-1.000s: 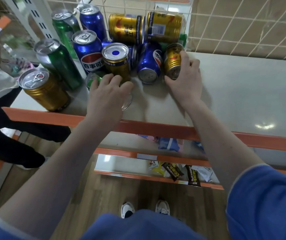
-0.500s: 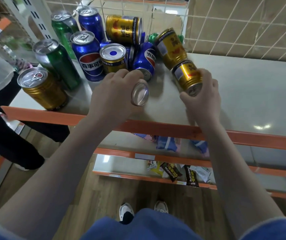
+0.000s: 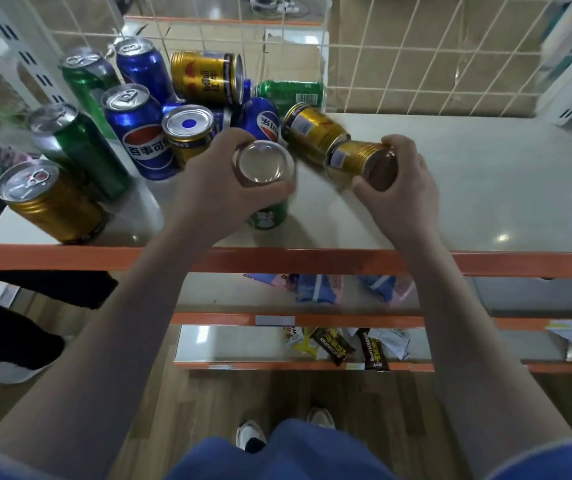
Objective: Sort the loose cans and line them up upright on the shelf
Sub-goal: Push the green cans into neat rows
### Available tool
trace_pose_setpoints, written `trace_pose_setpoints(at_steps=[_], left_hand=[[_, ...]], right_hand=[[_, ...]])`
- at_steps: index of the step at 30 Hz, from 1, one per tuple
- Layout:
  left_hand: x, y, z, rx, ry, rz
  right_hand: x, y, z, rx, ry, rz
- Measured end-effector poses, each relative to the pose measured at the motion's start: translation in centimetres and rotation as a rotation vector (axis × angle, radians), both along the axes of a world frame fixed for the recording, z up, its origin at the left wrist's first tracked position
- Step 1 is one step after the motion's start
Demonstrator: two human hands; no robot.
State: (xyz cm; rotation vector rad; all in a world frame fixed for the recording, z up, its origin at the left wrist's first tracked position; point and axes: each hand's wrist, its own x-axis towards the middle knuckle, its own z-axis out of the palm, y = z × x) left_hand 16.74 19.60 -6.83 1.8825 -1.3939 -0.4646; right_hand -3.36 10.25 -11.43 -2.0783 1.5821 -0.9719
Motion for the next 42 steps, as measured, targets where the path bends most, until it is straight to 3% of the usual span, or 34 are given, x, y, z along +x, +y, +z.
trace_pose_setpoints(at_steps=[4, 11, 15, 29, 42], left_hand=[[0.8, -0.5, -0.1, 0.034, 0.022, 0.002], [1.4, -1.3, 0.0, 0.066, -0.105, -0.128], [1.6, -1.2, 0.0, 0.101, -0.199, -0.22], [-1.1, -1.5, 1.0, -0.08, -0.267, -0.229], [-18.9, -2.1, 3.2, -0.127, -0.259, -0.289]], right_hand=[[-0.1, -0.5, 1.8, -0.038, 0.066, 0.004], [0.1, -1.4, 4.3, 0.007, 0.431, 0.156], [-0.1, -1.7, 4.6, 0.083, 0.515, 0.205], [-4.2, 3.0, 7.3, 0.014, 0.192, -0.094], [-23.1, 6.6, 6.7, 0.085, 0.151, -0.32]])
